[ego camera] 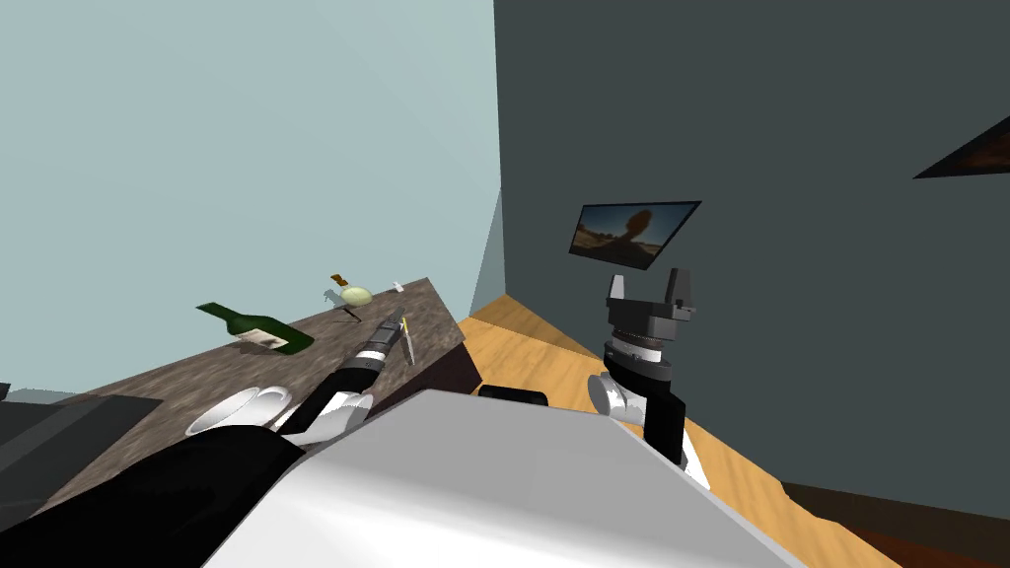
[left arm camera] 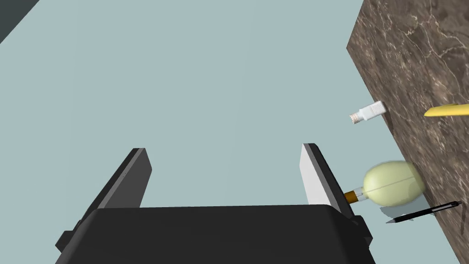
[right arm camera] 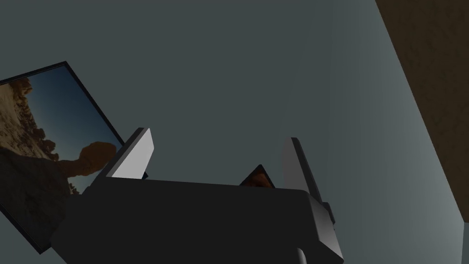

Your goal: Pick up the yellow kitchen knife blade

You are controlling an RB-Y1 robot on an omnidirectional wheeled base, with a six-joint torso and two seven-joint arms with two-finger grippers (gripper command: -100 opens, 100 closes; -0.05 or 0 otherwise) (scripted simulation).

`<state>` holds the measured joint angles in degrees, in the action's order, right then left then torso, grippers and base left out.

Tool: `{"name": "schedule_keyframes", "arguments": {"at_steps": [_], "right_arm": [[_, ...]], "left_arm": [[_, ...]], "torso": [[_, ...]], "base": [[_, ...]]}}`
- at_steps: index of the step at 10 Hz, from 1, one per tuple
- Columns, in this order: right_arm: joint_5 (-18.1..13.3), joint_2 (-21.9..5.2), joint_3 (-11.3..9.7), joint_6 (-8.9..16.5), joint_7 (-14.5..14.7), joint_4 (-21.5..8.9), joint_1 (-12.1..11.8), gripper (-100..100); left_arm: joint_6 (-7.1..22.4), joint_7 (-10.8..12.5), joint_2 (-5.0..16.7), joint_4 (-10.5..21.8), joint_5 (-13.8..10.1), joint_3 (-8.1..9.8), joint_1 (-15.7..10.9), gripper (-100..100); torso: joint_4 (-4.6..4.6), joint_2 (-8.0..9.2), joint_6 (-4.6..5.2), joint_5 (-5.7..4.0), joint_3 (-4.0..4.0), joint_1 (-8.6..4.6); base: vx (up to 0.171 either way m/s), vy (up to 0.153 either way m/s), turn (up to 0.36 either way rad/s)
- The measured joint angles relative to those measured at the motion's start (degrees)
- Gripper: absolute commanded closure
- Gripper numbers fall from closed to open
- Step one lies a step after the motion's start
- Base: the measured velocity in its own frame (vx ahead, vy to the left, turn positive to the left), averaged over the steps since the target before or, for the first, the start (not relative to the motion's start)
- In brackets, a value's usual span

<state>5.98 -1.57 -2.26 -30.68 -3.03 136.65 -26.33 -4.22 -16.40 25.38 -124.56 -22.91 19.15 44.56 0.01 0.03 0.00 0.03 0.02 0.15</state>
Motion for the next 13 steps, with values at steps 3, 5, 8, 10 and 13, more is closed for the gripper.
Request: {"name": "schedule_keyframes", "arguments": {"at_steps": [3,5,8,10,13], "right_arm": [[0.0,0.0,0.0,0.0,0.0,0.0,0.0,0],[0.0,0.0,0.0,0.0,0.0,0.0,0.0,0],[0.0,0.0,0.0,0.0,0.0,0.0,0.0,0],[0.0,0.0,0.0,0.0,0.0,0.0,0.0,0],[0.0,0.0,0.0,0.0,0.0,0.0,0.0,0]], "left_arm": [[3.7,-0.8,2.3,1.0,-3.6,1.64,1.8,-100],[6.5,-1.9,4.0,1.8,-6.1,2.71,3.0,-100],[11.0,-3.1,5.5,2.2,-8.7,3.86,4.3,-100],[14.0,-4.1,7.7,3.5,-11.2,4.77,5.7,-100],[17.6,-5.1,9.8,4.6,-14.2,5.79,6.9,-100]], "torso": [[-0.01,-0.03,0.01,-0.01,-0.02,-0.06],[-0.01,-0.04,-0.01,0.0,-0.02,-0.02],[-0.01,-0.06,0.0,-0.01,-0.03,-0.06],[-0.01,-0.07,-0.01,0.0,-0.04,-0.01],[-0.01,-0.08,0.0,0.0,-0.05,-0.05]], "base": [[-0.004,0.009,-0.088],[-0.002,0.017,-0.124],[0.0,0.01,-0.085],[0.002,0.019,-0.129],[0.004,0.013,-0.083]]}}
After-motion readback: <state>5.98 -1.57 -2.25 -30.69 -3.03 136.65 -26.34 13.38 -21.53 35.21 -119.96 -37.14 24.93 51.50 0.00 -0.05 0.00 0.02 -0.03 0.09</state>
